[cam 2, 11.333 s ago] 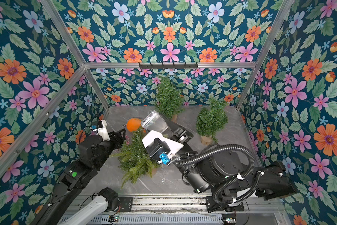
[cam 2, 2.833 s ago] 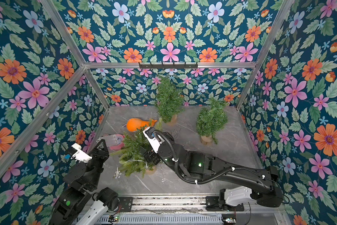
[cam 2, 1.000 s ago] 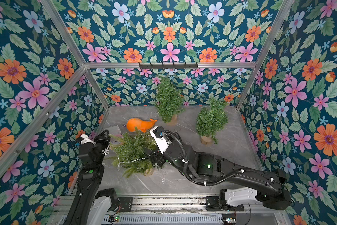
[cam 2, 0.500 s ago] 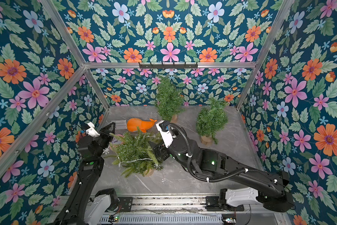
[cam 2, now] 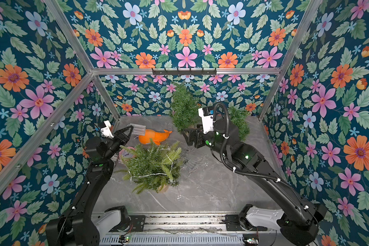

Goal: Wrap string light around the christmas tree
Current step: Wrap the light string around the Christmas tree.

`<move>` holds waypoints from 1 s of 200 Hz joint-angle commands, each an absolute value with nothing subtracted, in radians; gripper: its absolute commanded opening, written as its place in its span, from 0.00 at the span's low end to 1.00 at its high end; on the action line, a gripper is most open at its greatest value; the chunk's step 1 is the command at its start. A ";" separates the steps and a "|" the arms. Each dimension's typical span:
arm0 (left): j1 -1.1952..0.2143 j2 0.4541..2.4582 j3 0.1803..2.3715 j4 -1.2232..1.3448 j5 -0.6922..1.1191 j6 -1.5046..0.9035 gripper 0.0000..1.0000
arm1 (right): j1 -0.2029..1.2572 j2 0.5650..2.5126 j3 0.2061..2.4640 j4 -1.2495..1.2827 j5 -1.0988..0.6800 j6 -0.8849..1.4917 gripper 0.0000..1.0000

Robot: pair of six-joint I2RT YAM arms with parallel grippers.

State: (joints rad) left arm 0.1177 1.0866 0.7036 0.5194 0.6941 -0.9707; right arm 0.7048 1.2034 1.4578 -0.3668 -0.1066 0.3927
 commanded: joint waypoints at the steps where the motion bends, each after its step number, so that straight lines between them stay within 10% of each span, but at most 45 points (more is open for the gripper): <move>1: 0.118 1.113 0.719 0.623 0.775 -0.965 0.00 | 0.644 1.262 1.494 -0.293 -0.364 0.452 0.88; 200: 0.046 1.325 0.741 1.023 0.926 -1.184 0.00 | 0.621 1.860 1.783 -0.158 -0.745 0.351 0.83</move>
State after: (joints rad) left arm 0.0570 1.3132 0.7380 0.9161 0.8944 -1.1481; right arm 0.5972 1.8465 1.7596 -0.1860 -0.7086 0.4282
